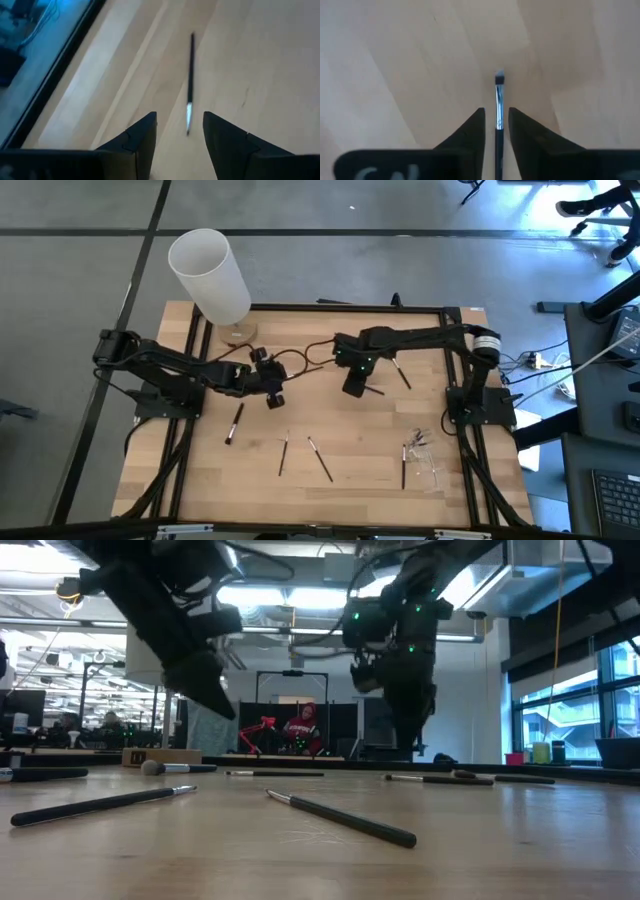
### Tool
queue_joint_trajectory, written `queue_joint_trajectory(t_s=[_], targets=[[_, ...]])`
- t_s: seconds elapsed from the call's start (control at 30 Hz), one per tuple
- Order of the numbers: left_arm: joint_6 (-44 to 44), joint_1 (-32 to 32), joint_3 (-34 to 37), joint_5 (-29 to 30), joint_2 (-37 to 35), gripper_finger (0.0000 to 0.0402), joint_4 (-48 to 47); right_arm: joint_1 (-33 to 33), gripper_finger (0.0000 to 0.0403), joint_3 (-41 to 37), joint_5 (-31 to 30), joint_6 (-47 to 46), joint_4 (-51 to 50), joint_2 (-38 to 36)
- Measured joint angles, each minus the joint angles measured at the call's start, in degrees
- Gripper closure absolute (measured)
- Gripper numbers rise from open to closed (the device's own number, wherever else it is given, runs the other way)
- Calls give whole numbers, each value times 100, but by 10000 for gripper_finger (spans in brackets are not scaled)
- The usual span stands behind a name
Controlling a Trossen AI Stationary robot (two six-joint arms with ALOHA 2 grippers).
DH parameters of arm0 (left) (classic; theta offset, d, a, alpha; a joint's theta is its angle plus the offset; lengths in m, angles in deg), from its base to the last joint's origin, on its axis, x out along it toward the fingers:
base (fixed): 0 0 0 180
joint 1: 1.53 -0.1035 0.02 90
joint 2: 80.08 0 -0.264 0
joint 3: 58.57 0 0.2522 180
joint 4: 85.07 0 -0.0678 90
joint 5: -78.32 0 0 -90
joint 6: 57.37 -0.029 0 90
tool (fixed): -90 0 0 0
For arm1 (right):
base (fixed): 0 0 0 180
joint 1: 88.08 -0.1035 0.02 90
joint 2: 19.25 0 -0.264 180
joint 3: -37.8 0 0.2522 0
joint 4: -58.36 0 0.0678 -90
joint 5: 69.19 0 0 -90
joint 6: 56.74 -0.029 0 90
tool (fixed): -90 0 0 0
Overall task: Put items in baskets/containers
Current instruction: Put the black eyeshadow brush into the transparent organizer
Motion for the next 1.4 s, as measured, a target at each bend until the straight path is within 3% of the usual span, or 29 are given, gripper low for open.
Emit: queue_joint_trajectory(t_s=[0.23, 0.67, 1.03, 1.4], targets=[[210, -10, 2, 193, 0, 245, -268, 7, 284, 31, -363, 394, -228, 380], [222, -7, 2, 208, 0, 245, -220, -24, 283, 36, -325, 391, -291, 531], [207, -7, 2, 209, 2, 245, -222, -141, 283, 606, -312, 718, -746, 531], [206, -7, 2, 208, 2, 245, -226, -388, 283, 244, -316, 1081, -538, 531]])
